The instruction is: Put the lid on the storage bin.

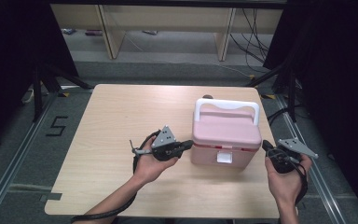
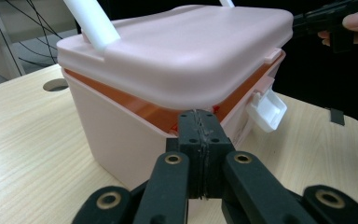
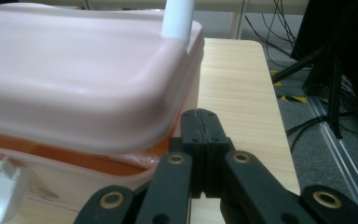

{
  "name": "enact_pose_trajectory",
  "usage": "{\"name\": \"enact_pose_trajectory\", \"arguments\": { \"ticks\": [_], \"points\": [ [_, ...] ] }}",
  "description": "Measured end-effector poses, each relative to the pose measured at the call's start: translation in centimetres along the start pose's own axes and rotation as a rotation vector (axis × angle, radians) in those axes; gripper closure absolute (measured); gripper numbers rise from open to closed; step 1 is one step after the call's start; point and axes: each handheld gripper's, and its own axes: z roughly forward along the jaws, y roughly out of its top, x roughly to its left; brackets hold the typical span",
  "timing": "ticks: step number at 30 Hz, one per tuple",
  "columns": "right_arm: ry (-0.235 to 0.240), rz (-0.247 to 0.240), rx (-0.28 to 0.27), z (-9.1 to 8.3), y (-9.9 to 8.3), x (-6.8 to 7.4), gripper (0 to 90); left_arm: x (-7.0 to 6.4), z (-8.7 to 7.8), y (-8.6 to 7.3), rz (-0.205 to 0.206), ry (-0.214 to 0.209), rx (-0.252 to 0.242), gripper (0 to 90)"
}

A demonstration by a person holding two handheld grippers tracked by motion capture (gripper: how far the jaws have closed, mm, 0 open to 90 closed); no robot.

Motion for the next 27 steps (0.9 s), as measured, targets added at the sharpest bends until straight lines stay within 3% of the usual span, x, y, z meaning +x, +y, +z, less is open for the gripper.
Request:
{"name": "enact_pose_trajectory", "arguments": {
  "ticks": [2, 3, 4, 6, 7, 9, 10, 11, 12, 15, 19, 20, 22, 24, 26, 27],
  "points": [
    [-0.005, -0.018, -0.006, 0.0, 0.0, -0.2, 90.0, -0.1, -0.4, 0.1, 0.003, -0.001, -0.012, 88.6],
    [-0.003, 0.009, 0.0, 0.0, -0.1, 0.0, 90.0, -0.2, -0.6, 0.2, 0.003, -0.001, -0.017, 88.6],
    [0.001, -0.009, -0.005, 0.0, -0.1, -0.2, 90.0, -0.2, -0.9, 0.2, 0.002, 0.001, -0.02, 88.6],
    [0.007, -0.002, -0.004, -0.1, -0.3, -0.2, 90.0, -0.2, -1.4, 0.1, 0.0, 0.004, -0.026, 88.5],
    [-0.013, -0.017, -0.006, -0.2, -0.4, -0.3, 90.0, 0.0, -1.7, 0.0, 0.003, 0.008, -0.026, 88.2],
    [-0.013, 0.017, 0.002, -0.3, -0.6, -0.2, 90.0, 0.2, -2.2, -0.4, 0.003, 0.019, -0.026, 87.4],
    [0.001, -0.006, -0.008, -0.2, -0.7, -0.4, 90.0, 0.4, -2.6, -0.6, 0.004, 0.028, -0.023, 87.0],
    [-0.003, 0.019, -0.002, -0.4, -0.9, -0.3, 90.0, 0.6, -2.9, -0.8, 0.006, 0.037, -0.024, 86.5],
    [-0.005, 0.004, 0.002, -0.4, -1.0, -0.5, 90.0, 0.8, -3.2, -1.0, 0.008, 0.049, -0.021, 85.9],
    [-0.002, 0.022, -0.001, -0.4, -1.6, -0.7, 90.0, 1.6, -4.3, -1.7, 0.001, 0.081, -0.012, 83.7],
    [-0.008, 0.03, 0.007, -0.4, -2.4, -1.0, 90.0, 2.8, -5.8, -2.5, -0.003, 0.12, -0.035, 81.0],
    [-0.004, 0.051, 0.009, -0.4, -2.6, -1.0, 90.0, 3.1, -6.3, -2.7, -0.003, 0.132, -0.039, 79.7],
    [-0.014, 0.034, 0.021, -0.4, -3.1, -1.3, 90.0, 4.0, -7.3, -3.3, -0.009, 0.165, -0.05, 77.6],
    [-0.02, 0.068, 0.037, -0.6, -3.5, -1.3, 90.0, 5.0, -8.6, -4.1, -0.025, 0.208, -0.058, 76.4],
    [-0.025, 0.043, 0.031, -0.5, -3.9, -1.7, 90.0, 5.7, -9.6, -4.8, -0.039, 0.241, -0.066, 74.8],
    [-0.02, 0.095, 0.037, -0.5, -4.0, -1.4, 90.0, 6.0, -10.2, -5.2, -0.053, 0.26, -0.077, 74.0]
  ]
}}
